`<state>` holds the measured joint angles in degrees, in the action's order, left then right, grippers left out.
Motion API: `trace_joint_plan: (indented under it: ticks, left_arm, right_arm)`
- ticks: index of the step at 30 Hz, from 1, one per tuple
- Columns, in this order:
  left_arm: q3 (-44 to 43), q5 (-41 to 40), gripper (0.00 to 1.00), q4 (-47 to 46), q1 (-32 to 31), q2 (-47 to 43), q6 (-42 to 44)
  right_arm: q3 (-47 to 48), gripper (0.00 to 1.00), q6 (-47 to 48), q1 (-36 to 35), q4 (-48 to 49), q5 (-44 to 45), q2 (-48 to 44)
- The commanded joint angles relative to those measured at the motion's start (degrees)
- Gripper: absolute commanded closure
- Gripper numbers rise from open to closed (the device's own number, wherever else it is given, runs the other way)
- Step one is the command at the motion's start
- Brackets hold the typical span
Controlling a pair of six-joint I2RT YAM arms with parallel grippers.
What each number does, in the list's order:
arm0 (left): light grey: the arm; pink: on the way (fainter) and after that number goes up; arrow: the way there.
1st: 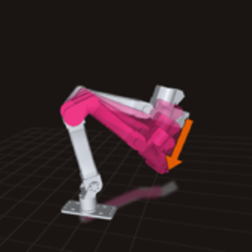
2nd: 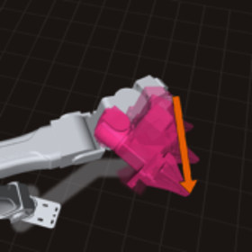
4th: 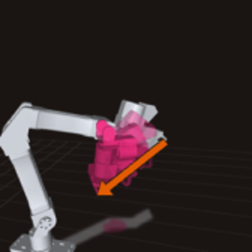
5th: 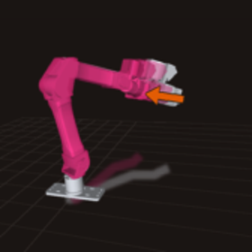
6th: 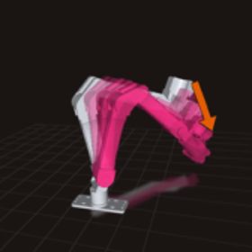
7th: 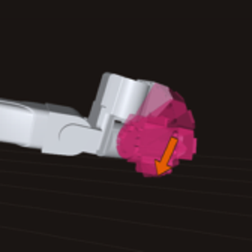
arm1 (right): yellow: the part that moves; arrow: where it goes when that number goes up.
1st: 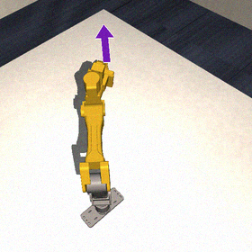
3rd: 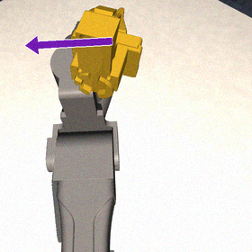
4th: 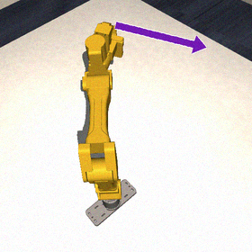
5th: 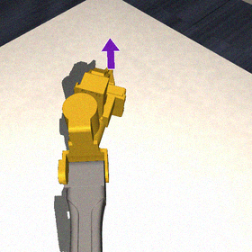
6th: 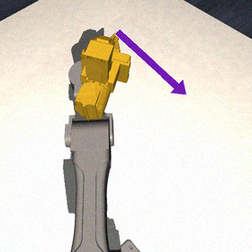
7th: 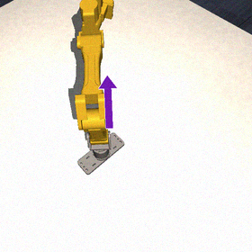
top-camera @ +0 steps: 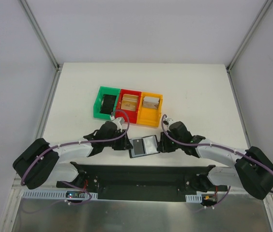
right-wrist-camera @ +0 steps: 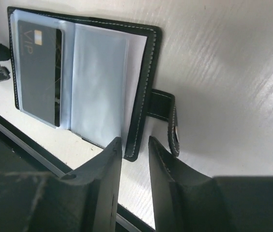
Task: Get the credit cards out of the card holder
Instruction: Remove the credit card from the card holder.
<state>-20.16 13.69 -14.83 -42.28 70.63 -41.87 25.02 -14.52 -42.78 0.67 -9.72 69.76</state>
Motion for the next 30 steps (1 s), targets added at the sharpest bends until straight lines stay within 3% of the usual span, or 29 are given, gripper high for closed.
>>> trace_joint_plan:
  ticks: [1, 8, 11, 17, 20, 23, 30]
  left_arm:
    - [-4.7, 1.16, 0.64, -2.31, 0.27, 4.68, 3.19]
    - [-7.26, 1.25, 0.65, -1.78, 0.36, 7.59, 4.42]
    - [-6.65, 0.2, 0.6, 0.06, 0.45, 4.97, 4.69]
    - [-5.42, -1.56, 0.52, 4.98, 0.36, -3.9, 6.27]
    - [-4.45, 0.18, 0.54, 3.07, 0.36, -7.87, 4.26]
    - [-1.64, 5.19, 0.6, -6.66, 0.27, -8.58, -0.13]
    - [-0.49, 8.46, 0.75, -16.63, -0.26, 0.37, -4.27]
  right_arm:
    - [-3.12, 0.69, -1.56, -0.37, 0.74, 0.75, -3.39]
    - [-3.22, 0.66, -1.12, -0.28, -7.06, 3.64, -11.73]
    - [0.19, 0.59, 0.19, -0.11, -13.21, 6.19, -16.48]
    - [9.43, 0.58, 3.8, -0.19, -20.53, 5.77, -21.41]
    - [9.18, 0.58, 2.67, -0.19, -13.36, 0.68, -21.07]
    - [6.63, 0.57, -1.37, -0.19, -2.81, -3.8, -17.92]
    - [4.7, 0.63, -6.3, 0.86, 8.72, -8.56, -6.22]
